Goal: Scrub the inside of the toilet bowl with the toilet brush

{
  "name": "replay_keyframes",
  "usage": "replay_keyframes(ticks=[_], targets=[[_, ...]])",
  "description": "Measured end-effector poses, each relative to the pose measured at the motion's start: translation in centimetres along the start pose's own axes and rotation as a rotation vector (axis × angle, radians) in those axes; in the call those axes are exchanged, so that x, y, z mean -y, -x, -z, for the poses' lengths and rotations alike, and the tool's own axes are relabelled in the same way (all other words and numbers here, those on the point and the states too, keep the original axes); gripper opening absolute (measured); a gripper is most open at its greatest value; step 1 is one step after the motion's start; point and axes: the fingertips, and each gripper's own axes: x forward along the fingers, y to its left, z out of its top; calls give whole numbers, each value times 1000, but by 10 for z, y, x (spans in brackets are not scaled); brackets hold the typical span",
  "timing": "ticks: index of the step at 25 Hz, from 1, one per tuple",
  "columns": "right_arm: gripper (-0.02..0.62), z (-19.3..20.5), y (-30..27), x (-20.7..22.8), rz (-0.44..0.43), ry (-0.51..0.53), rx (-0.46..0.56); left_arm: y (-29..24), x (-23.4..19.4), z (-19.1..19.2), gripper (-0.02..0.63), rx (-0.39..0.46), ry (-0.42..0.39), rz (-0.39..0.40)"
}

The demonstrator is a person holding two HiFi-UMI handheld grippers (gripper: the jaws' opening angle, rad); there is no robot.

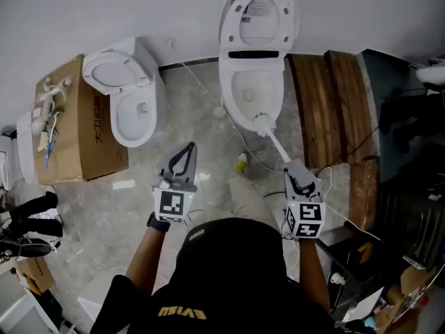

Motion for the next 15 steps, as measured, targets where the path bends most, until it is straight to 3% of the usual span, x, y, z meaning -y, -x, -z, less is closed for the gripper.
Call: replay_keyframes(ticks=[7,15], targets=[[160,-48,-77,73,-8,43,-54,-95,-34,-27,18,-37,1,-20],[160,-67,-168,48,-31,93,-119,-141,-93,-4,18,-21,-10,2]])
